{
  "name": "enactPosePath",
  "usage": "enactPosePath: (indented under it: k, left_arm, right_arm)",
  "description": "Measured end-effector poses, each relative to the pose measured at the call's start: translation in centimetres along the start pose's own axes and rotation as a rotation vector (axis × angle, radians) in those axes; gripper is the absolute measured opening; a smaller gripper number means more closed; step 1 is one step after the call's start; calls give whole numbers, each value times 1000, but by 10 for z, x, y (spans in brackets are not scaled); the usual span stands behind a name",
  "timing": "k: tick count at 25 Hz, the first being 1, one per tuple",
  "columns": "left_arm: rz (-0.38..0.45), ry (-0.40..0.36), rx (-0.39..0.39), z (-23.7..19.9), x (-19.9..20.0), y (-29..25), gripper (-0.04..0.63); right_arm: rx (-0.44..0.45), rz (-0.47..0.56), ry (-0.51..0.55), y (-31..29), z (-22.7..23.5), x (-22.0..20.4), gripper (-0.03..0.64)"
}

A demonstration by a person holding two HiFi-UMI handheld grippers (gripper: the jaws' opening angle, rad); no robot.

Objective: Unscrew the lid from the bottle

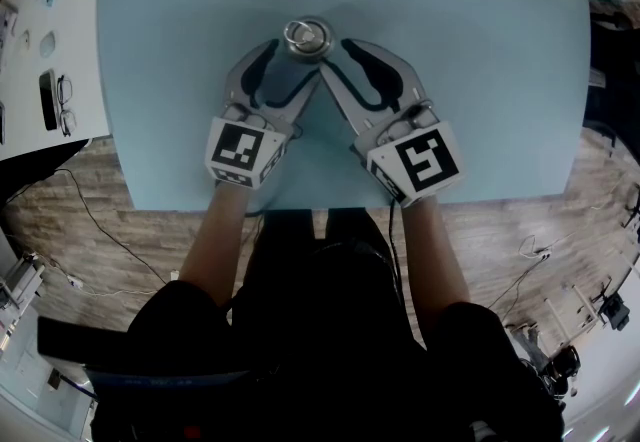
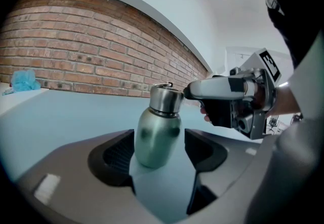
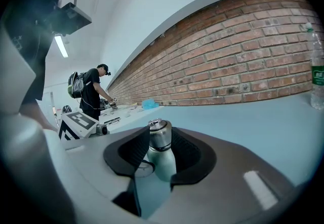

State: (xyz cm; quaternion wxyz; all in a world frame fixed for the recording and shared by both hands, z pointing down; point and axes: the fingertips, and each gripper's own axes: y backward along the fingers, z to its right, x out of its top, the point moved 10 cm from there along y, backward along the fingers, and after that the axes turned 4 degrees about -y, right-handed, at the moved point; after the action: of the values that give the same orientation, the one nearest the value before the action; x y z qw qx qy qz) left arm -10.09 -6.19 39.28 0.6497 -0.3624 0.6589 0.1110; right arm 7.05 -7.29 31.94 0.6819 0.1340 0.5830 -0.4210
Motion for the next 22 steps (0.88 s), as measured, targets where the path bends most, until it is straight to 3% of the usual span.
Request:
enactPosePath:
  k: [22]
  left_arm:
    - [-19,-17,-3,1,-1,-9,345]
  right_arm:
    - [15,4,11,-2,-1,-1,170]
